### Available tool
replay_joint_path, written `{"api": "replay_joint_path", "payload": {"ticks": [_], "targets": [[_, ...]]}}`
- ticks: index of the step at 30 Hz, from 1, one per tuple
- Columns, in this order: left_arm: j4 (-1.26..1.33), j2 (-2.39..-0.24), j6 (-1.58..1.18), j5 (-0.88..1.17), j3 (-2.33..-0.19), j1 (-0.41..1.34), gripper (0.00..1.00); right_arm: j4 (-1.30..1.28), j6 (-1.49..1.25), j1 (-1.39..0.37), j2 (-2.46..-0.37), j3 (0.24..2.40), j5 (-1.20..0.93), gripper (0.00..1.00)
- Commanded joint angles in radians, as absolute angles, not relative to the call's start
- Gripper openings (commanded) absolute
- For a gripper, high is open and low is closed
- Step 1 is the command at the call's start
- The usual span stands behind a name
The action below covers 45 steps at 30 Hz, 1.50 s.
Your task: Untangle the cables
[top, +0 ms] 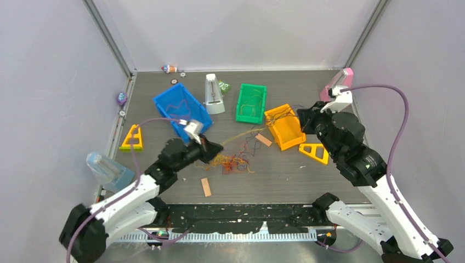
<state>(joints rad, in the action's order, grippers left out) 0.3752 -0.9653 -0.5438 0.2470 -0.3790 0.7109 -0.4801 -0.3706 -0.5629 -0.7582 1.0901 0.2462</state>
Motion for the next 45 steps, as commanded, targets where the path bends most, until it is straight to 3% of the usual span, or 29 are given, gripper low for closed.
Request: {"api": "replay_joint_path", "payload": {"ticks": [1,7,13,19,22,27,31,38,42,45], "targets": [[0.023,-0.752,-0.527,0.100,-0.385,0.517,0.00,-0.636,-0.307,-0.550,-0.721,1.069,0.645,0.05],[-0.226,-0.585,-0.557,-0.071,-0.396,0.333,0.00,-0.738,-0.329,-0.477,-0.665,0.991,0.809,0.05],[-0.215,-0.522,-0.634,-0.100,-0.365,0.272,0.00,-0.755,-0.346,-0.449,-0.615,0.953,0.840,0.05],[-0.198,-0.546,-0.627,-0.068,-0.372,0.271,0.00,-0.735,-0.317,-0.449,-0.605,0.943,0.701,0.05],[-0.154,-0.575,-0.584,0.054,-0.379,0.272,0.00,-0.723,-0.281,-0.448,-0.600,0.945,0.602,0.05],[-0.128,-0.645,-0.521,0.238,-0.430,0.283,0.00,-0.662,-0.227,-0.449,-0.570,0.938,0.241,0.05],[-0.118,-0.673,-0.475,0.235,-0.471,0.369,0.18,-0.618,-0.220,-0.450,-0.567,0.969,0.104,0.05],[-0.099,-0.770,-0.398,0.145,-0.548,0.566,0.69,-0.598,-0.222,-0.449,-0.619,1.073,0.020,0.05],[-0.046,-0.836,-0.320,0.151,-0.587,0.659,0.82,-0.579,-0.233,-0.449,-0.657,1.151,-0.044,0.05],[0.105,-0.866,-0.242,0.161,-0.569,0.727,0.83,-0.561,-0.248,-0.449,-0.692,1.221,-0.091,0.05]]}}
